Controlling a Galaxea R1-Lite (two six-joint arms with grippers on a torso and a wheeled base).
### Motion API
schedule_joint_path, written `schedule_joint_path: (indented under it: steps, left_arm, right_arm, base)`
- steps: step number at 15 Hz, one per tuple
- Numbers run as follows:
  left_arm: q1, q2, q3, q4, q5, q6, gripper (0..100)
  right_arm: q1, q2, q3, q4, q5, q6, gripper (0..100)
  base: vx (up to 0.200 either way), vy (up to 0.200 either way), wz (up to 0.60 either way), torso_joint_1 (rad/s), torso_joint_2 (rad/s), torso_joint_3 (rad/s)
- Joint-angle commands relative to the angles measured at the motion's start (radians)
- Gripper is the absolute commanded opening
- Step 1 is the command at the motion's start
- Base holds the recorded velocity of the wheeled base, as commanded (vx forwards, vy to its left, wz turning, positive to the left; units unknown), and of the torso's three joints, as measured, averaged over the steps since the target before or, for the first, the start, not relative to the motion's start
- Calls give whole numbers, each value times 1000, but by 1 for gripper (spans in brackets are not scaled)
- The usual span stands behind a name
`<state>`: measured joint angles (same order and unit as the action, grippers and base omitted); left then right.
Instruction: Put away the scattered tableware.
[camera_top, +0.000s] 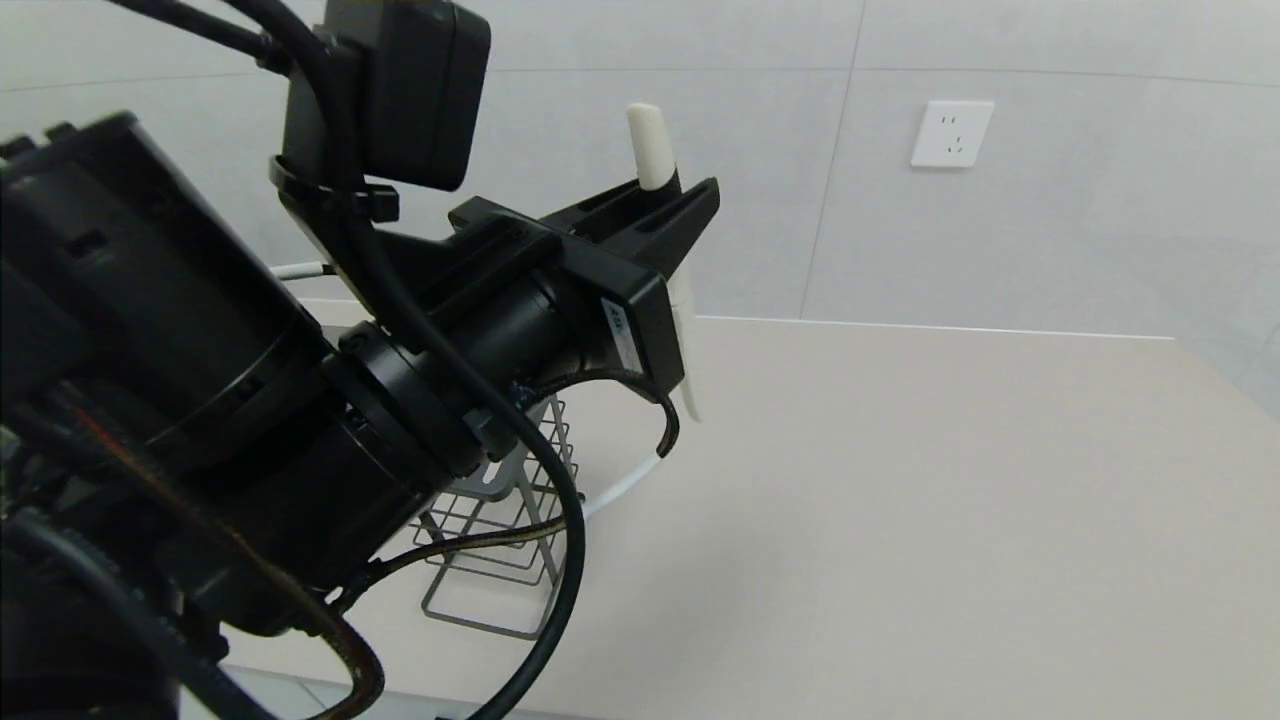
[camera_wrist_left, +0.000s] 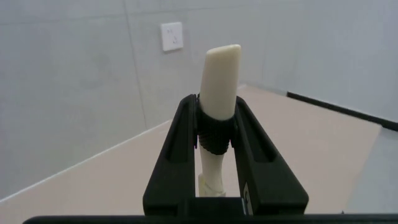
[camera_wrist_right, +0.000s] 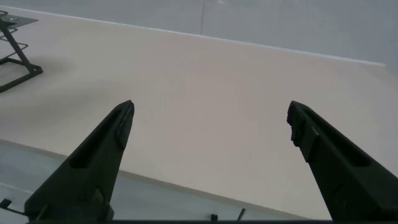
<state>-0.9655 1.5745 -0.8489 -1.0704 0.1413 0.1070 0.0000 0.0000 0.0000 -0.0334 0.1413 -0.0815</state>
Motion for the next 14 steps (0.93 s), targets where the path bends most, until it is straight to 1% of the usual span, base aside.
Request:
schedule_joint_path:
  steps: [1,2,4,5,6,7,8,9,10,11,12,13,14]
  left_arm:
    - [2,-1,-19,0,17,-1,0]
    - [22,1,-18,0,17,-3,0]
    - [34,9,-19,-3,9,-1,0]
    - [34,7,-19,-3,6,-1,0]
    - [36,-1,-16,-3,-20,0,0]
    - [36,-1,-15,-5,-31,0,0]
    - [36,-5,-9,-6,-60,13,0]
    - [37,-19,1,0,-83,40,0]
    - [54,-21,5,-3,-85,49,0]
    - [74,-21,7,-5,-89,51,0]
    - [82,-19,5,-5,-100,51,0]
    - [103,-19,7,-5,-101,57,0]
    - [126,-22,11,-5,-106,77,0]
  right_arm:
    - [0,2,0,1,-2,0,100]
    - [0,2,0,4,-3,5,100]
    - [0,2,0,12,-17,5,100]
    - [0,2,0,15,-17,9,100]
    - [0,2,0,17,-20,25,100]
    - [0,2,0,17,-22,26,100]
    - [0,2,0,23,-38,43,100]
    - [0,2,0,24,-42,65,100]
    - [0,2,0,26,-43,66,100]
    - [0,2,0,26,-43,66,100]
    - [0,2,0,26,-43,66,100]
    - [0,2,0,26,-43,66,100]
    - [0,2,0,26,-43,66,100]
  base:
    - [0,0,0,0,0,0]
    - [0,0,0,0,0,0]
    - [0,0,0,0,0,0]
    - [0,0,600,7,7,7]
    - [0,0,600,2,7,2]
    - [0,0,600,-7,2,-2]
    - [0,0,0,0,0,0]
    - [0,0,0,0,0,0]
    - [0,0,0,0,0,0]
    - [0,0,0,0,0,0]
    - [0,0,0,0,0,0]
    - [0,0,0,0,0,0]
    - [0,0,0,0,0,0]
